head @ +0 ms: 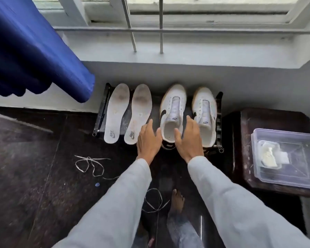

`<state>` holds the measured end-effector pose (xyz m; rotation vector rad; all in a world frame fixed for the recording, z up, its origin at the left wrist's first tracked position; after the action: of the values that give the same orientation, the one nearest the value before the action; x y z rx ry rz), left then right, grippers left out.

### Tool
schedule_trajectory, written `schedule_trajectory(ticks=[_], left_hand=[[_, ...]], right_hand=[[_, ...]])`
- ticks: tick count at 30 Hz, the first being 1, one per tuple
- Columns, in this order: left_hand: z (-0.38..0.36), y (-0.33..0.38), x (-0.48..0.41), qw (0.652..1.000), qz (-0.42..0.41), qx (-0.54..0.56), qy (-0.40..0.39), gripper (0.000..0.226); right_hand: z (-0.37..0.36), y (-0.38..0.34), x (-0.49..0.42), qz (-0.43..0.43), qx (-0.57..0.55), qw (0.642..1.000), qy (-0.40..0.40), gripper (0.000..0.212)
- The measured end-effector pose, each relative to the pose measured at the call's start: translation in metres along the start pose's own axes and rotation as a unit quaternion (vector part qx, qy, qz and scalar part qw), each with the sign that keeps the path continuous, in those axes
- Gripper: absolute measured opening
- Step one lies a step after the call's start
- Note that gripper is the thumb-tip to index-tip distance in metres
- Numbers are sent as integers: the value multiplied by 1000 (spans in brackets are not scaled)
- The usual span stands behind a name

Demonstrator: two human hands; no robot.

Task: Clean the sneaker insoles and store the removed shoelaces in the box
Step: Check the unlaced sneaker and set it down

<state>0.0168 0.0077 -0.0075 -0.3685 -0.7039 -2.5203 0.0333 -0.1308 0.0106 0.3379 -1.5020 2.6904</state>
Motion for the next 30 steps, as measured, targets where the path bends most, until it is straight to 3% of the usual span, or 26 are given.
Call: schedule_trajectory(ticks=[3,5,11,22,30], left_hand=[[-11,2,-20,999,12,21,-31,58],[-17,5,-28,998,14,31,-45,56],[-31,12,-37,1000,-17,1,-9,21],[-30,14,-41,999,25,-37,13,10],[-18,-2,5,995,72,50,39,22]], right_hand=[[-10,6,-21,-40,0,999,2,58],[-18,11,-29,-53,18,998,7,44],[-25,29,-39,-98,53,994,10,14],[-27,37,-41,-75,52,995,27,16],[-24,26,-3,21,2,1000,21,21]])
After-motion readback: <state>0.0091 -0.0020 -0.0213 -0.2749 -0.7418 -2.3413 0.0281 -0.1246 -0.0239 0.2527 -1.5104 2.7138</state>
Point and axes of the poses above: each hand's wrist, its own x-axis away from the middle knuckle, its own z-axis out of the back of the hand, y = z × x, the point moved 2 cm from there along -x, towards the middle knuckle, and after that the axes turned 14 degrees about -x, right-handed, at the moved point
